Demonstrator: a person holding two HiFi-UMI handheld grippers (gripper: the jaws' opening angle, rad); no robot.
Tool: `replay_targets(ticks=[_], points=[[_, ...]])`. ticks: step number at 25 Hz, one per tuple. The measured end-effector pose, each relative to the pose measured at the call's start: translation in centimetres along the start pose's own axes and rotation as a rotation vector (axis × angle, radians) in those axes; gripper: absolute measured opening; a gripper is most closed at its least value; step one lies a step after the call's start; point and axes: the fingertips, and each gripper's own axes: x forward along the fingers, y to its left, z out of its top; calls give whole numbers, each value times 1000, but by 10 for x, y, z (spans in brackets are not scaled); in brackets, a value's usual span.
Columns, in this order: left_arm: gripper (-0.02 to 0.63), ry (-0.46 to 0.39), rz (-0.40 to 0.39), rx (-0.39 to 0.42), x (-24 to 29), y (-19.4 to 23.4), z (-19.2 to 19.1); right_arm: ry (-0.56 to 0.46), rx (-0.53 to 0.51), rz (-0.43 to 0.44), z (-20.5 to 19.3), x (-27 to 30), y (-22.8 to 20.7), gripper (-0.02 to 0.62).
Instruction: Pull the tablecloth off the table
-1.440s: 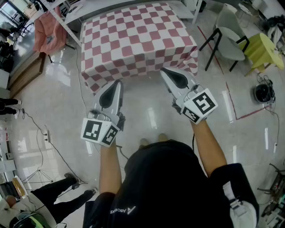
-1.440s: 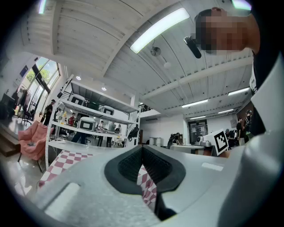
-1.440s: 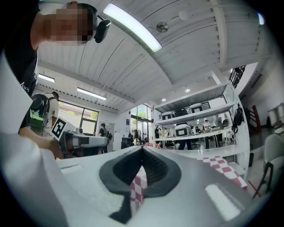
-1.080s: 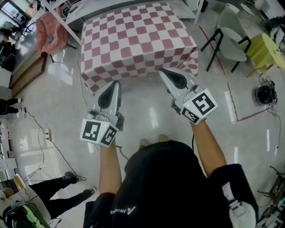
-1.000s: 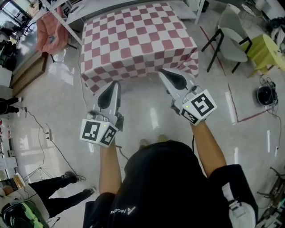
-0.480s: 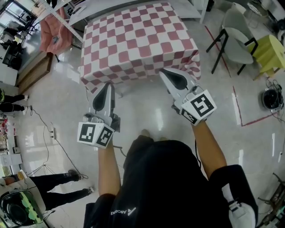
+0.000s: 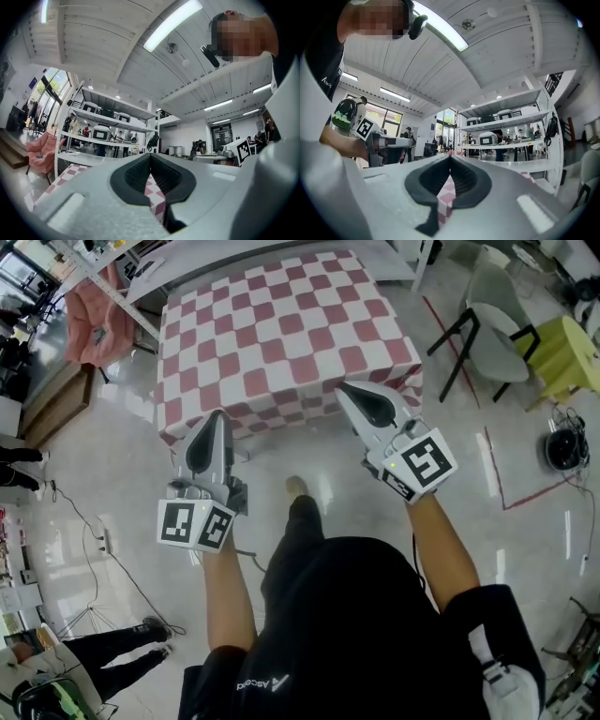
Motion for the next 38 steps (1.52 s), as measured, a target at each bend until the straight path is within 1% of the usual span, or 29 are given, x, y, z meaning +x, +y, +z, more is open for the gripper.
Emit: replay_targets(ticks=[3,7,15,22,26,31,37,38], points=[[9,-2,-18,5,46,30,-8,18,-18,-27,-8,36,-35,2],[9,12,-41,1,96,84,-17,58,-33,-60,-21,94,-66,2],[9,40,-68,-51,185,192,-35,106,-47,-130,-44,204,-125,2],[9,62,-86,-69,241,254,-50,146,-37,-181,-61,269,-167,2],[10,109,-71,-81,266,275,-66,183,-23,-215,-78,293,-193,2],[9,165,-26,-114,293,292,-89,244,4,-226,-102,313,-224,2],[14,242,71,-159,316,313,-117,331,59,-222,-143,326,-255,3],[26,259,89,-167,319,317,-123,346,73,-214,-150,328,-259,3]])
